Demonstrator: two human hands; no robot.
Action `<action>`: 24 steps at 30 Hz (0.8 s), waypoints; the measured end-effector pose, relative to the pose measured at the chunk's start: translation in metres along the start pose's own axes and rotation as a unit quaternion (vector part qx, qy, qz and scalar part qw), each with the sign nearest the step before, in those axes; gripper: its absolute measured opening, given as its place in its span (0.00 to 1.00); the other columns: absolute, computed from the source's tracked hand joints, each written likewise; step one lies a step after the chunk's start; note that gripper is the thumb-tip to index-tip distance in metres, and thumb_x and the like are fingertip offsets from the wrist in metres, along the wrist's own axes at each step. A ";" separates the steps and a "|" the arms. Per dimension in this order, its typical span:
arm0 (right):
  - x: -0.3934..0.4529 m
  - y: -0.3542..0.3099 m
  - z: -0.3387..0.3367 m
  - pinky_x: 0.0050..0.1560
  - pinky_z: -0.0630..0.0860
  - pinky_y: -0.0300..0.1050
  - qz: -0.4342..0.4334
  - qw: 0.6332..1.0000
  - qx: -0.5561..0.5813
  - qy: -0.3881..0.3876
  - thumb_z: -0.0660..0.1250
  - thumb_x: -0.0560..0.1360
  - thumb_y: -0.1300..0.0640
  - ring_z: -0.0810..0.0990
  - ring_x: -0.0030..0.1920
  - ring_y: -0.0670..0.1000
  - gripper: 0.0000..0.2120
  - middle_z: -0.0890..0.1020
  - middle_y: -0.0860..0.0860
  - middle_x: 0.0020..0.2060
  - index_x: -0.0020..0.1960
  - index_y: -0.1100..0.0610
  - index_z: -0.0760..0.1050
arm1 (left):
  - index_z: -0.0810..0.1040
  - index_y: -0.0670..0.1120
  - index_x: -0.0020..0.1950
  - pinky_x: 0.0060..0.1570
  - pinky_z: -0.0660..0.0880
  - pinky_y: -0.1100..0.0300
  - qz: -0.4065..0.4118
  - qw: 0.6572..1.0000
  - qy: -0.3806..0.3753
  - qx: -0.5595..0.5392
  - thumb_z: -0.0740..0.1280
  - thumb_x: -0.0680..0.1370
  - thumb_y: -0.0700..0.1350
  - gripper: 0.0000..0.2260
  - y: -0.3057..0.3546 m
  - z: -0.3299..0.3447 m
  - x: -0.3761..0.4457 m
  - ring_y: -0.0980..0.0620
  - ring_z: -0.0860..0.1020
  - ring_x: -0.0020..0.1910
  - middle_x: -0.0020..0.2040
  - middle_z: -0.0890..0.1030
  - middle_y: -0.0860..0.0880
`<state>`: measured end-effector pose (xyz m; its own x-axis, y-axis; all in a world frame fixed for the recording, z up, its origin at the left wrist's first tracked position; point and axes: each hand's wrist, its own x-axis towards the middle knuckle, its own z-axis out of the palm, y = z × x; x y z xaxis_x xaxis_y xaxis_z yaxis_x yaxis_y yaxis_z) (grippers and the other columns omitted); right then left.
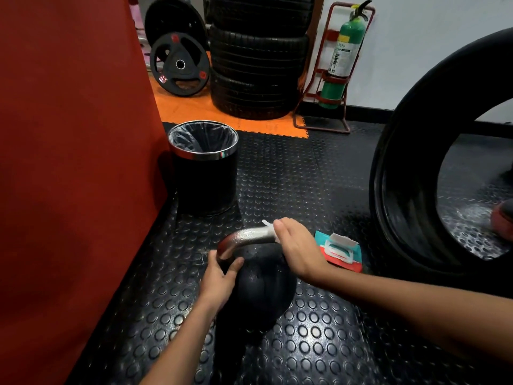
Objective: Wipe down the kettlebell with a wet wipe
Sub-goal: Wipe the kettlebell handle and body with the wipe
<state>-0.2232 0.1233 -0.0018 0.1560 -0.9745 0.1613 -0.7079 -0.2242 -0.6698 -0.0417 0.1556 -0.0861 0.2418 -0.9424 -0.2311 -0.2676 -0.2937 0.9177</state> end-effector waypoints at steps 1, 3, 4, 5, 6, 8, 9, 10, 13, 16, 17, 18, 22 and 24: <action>-0.002 0.004 -0.001 0.47 0.70 0.51 -0.003 1.000 0.013 0.006 0.47 0.81 0.39 0.73 0.41 0.48 0.23 0.76 0.48 0.38 0.39 0.53 0.69 | 0.65 0.57 0.56 0.51 0.71 0.56 -0.001 1.000 0.000 0.000 0.69 0.77 0.55 0.15 -0.001 -0.001 0.000 0.50 0.76 0.48 0.45 0.74 0.62; -0.004 0.008 -0.007 0.45 0.68 0.49 0.032 0.998 0.052 0.003 0.49 0.83 0.42 0.73 0.40 0.46 0.23 0.76 0.45 0.37 0.38 0.53 0.70 | 0.65 0.57 0.56 0.51 0.72 0.56 -0.002 1.000 -0.001 0.000 0.69 0.77 0.55 0.15 -0.003 -0.001 0.002 0.49 0.76 0.49 0.45 0.74 0.62; -0.001 0.008 -0.009 0.47 0.67 0.49 0.071 0.996 0.060 -0.009 0.49 0.84 0.42 0.74 0.42 0.47 0.24 0.76 0.46 0.38 0.40 0.54 0.73 | 0.65 0.57 0.56 0.51 0.71 0.56 0.000 1.000 0.000 -0.001 0.69 0.77 0.54 0.15 -0.004 -0.001 0.002 0.50 0.76 0.49 0.45 0.74 0.62; 0.003 0.006 -0.011 0.50 0.67 0.49 0.119 0.991 0.055 -0.026 0.49 0.85 0.43 0.75 0.46 0.50 0.25 0.78 0.48 0.42 0.45 0.57 0.77 | 0.64 0.57 0.56 0.51 0.70 0.57 0.002 1.000 0.000 -0.001 0.69 0.77 0.54 0.15 -0.004 -0.002 0.002 0.50 0.75 0.49 0.45 0.73 0.62; 0.008 0.004 -0.014 0.53 0.68 0.50 0.178 0.982 0.050 -0.045 0.49 0.85 0.43 0.76 0.51 0.53 0.26 0.79 0.52 0.47 0.50 0.59 0.79 | 0.64 0.57 0.56 0.50 0.69 0.57 0.003 1.000 -0.001 0.000 0.69 0.77 0.55 0.15 -0.003 -0.002 0.002 0.51 0.74 0.49 0.45 0.73 0.62; 0.021 -0.001 -0.018 0.58 0.69 0.52 0.251 0.964 0.055 -0.068 0.50 0.84 0.41 0.76 0.55 0.57 0.25 0.80 0.56 0.54 0.52 0.58 0.78 | 0.64 0.57 0.56 0.51 0.70 0.57 0.002 1.000 -0.004 -0.002 0.69 0.77 0.55 0.15 -0.003 -0.001 0.003 0.51 0.74 0.49 0.45 0.74 0.59; 0.024 -0.006 -0.019 0.58 0.69 0.52 0.248 0.965 0.047 -0.073 0.50 0.84 0.41 0.76 0.55 0.57 0.25 0.80 0.56 0.55 0.53 0.58 0.77 | 0.64 0.57 0.56 0.51 0.70 0.56 0.001 1.000 -0.003 -0.005 0.69 0.77 0.55 0.15 -0.003 -0.001 0.004 0.50 0.75 0.49 0.46 0.74 0.58; 0.026 -0.013 -0.018 0.57 0.69 0.53 0.226 0.970 0.037 -0.080 0.49 0.84 0.42 0.76 0.55 0.57 0.25 0.79 0.56 0.54 0.54 0.58 0.77 | 0.65 0.57 0.56 0.51 0.71 0.56 0.002 1.000 -0.003 -0.009 0.69 0.77 0.55 0.15 -0.004 0.000 0.004 0.50 0.75 0.49 0.46 0.75 0.58; 0.017 -0.024 -0.001 0.57 0.70 0.56 0.063 0.997 -0.017 -0.042 0.46 0.84 0.47 0.75 0.54 0.59 0.19 0.79 0.55 0.50 0.51 0.54 0.72 | 0.66 0.54 0.57 0.49 0.69 0.59 0.023 1.000 -0.001 -0.021 0.70 0.77 0.52 0.15 -0.003 0.001 0.003 0.53 0.75 0.48 0.46 0.75 0.61; 0.006 -0.026 0.005 0.59 0.69 0.52 -0.029 0.997 -0.045 -0.048 0.40 0.80 0.40 0.74 0.50 0.52 0.27 0.80 0.49 0.48 0.51 0.49 0.76 | 0.66 0.54 0.57 0.49 0.70 0.58 0.025 1.000 -0.003 -0.019 0.70 0.76 0.53 0.15 -0.003 0.001 0.003 0.53 0.75 0.48 0.46 0.76 0.60; 0.006 -0.020 0.004 0.59 0.68 0.49 -0.047 0.997 -0.044 -0.044 0.41 0.80 0.39 0.74 0.51 0.51 0.29 0.81 0.48 0.49 0.56 0.49 0.79 | 0.66 0.55 0.57 0.51 0.71 0.57 0.020 1.000 -0.003 -0.014 0.70 0.76 0.53 0.16 -0.004 0.001 0.003 0.52 0.76 0.49 0.47 0.76 0.59; 0.005 -0.012 0.001 0.59 0.68 0.48 -0.063 0.996 -0.037 -0.043 0.42 0.81 0.40 0.75 0.51 0.50 0.30 0.82 0.48 0.49 0.59 0.51 0.79 | 0.66 0.55 0.57 0.52 0.72 0.56 0.015 1.000 -0.001 -0.012 0.70 0.76 0.53 0.15 -0.006 0.002 0.005 0.51 0.76 0.50 0.47 0.76 0.58; 0.004 0.010 -0.004 0.51 0.71 0.54 -0.036 0.999 0.011 -0.006 0.45 0.83 0.39 0.77 0.44 0.52 0.29 0.81 0.50 0.39 0.42 0.56 0.75 | 0.67 0.56 0.56 0.55 0.75 0.53 0.010 1.000 -0.006 -0.026 0.70 0.76 0.54 0.14 -0.009 0.002 0.007 0.50 0.78 0.51 0.48 0.77 0.59; 0.010 0.002 -0.010 0.49 0.68 0.50 0.076 0.995 0.054 -0.022 0.47 0.85 0.39 0.76 0.44 0.53 0.30 0.81 0.51 0.40 0.39 0.56 0.76 | 0.66 0.57 0.56 0.54 0.73 0.54 0.010 1.000 -0.011 -0.022 0.70 0.76 0.54 0.15 -0.009 0.001 0.006 0.50 0.77 0.51 0.48 0.76 0.59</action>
<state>-0.2304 0.1133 0.0055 0.0851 -0.9961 0.0216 -0.6472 -0.0717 -0.7590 -0.0390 0.1520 -0.0966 0.2153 -0.9518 -0.2184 -0.2303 -0.2668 0.9358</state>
